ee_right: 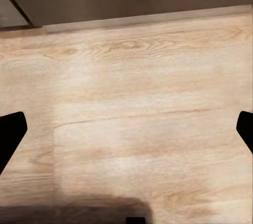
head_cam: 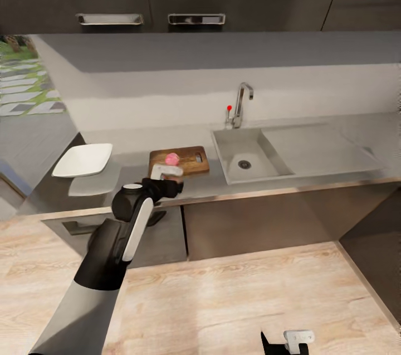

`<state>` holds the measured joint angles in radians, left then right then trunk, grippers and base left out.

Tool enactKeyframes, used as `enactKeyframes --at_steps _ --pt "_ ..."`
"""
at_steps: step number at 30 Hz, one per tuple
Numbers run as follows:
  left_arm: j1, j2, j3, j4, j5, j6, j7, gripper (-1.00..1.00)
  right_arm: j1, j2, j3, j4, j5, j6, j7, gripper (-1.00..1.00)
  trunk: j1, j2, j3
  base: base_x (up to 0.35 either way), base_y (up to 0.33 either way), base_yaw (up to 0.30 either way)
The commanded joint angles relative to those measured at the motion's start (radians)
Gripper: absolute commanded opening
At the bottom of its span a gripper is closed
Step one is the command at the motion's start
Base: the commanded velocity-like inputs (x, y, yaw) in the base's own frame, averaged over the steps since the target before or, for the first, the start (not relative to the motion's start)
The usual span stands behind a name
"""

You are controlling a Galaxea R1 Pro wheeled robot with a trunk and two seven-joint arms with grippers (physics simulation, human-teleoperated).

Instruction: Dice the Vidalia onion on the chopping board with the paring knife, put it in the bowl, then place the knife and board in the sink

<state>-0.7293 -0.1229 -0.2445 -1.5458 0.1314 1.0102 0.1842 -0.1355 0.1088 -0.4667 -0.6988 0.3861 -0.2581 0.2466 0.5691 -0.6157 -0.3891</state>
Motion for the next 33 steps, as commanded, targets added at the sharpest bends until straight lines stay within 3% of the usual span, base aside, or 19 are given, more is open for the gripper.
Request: enactKeyframes --at_steps 1,5,10,15,16,19,21,25,29,31,33 --pt "-0.001 0.0 -0.001 0.0 0.011 0.004 0.01 1.0 -0.001 0.002 -0.009 -0.001 0.008 -0.004 0.009 1.0 0.0 -0.001 0.0 -0.344 0.0 0.0" --pt "0.015 0.0 -0.001 0.001 0.011 0.003 0.01 1.0 -0.001 0.002 -0.008 -0.001 0.008 -0.004 0.009 1.0 0.0 -0.001 0.007 -0.344 0.0 0.0" --pt "0.074 0.0 -0.001 0.001 0.011 0.0 0.01 1.0 -0.001 0.002 -0.007 -0.001 0.008 -0.004 0.008 1.0 0.0 -0.001 0.015 -0.28 0.0 0.0" --pt "0.147 0.001 -0.002 0.001 0.011 -0.003 0.006 1.0 -0.001 0.002 -0.007 -0.001 0.008 -0.004 0.009 1.0 0.0 -0.001 0.023 -0.042 0.0 0.0" --pt "0.186 0.002 -0.002 0.0 0.011 -0.016 0.005 1.0 -0.001 0.002 -0.007 0.0 0.008 -0.004 0.009 1.0 0.0 -0.001 0.024 -0.009 0.0 0.0" --pt "0.263 0.004 -0.001 0.0 0.011 -0.116 0.004 1.0 -0.001 0.002 -0.008 0.0 0.008 -0.004 0.009 1.0 0.0 -0.001 0.029 -0.004 0.0 0.0" --pt "0.327 0.004 -0.002 -0.001 0.011 -0.229 0.005 1.0 -0.001 0.002 -0.008 0.0 0.008 -0.004 0.01 1.0 0.0 -0.001 0.032 -0.002 0.0 0.0" --pt "0.424 0.009 -0.002 -0.002 0.01 -0.343 0.004 1.0 -0.001 0.001 -0.009 0.0 0.008 -0.004 0.011 1.0 0.0 -0.001 0.039 0.0 0.0 0.0" --pt "0.528 0.043 -0.002 -0.002 0.011 -0.443 0.002 1.0 -0.001 0.0 -0.01 0.001 0.008 -0.004 0.011 1.0 0.0 -0.001 0.045 0.0 0.0 0.0" --pt "0.627 0.061 -0.002 -0.001 0.01 -0.575 0.001 1.0 -0.001 -0.001 -0.01 0.001 0.008 -0.005 0.011 1.0 0.0 -0.001 0.048 0.0 0.0 -0.036" --pt "0.678 0.074 -0.002 0.0 0.01 -0.654 -0.002 1.0 -0.001 -0.001 -0.01 0.001 0.008 -0.005 0.011 1.0 0.0 -0.001 0.052 0.0 0.0 -0.076"
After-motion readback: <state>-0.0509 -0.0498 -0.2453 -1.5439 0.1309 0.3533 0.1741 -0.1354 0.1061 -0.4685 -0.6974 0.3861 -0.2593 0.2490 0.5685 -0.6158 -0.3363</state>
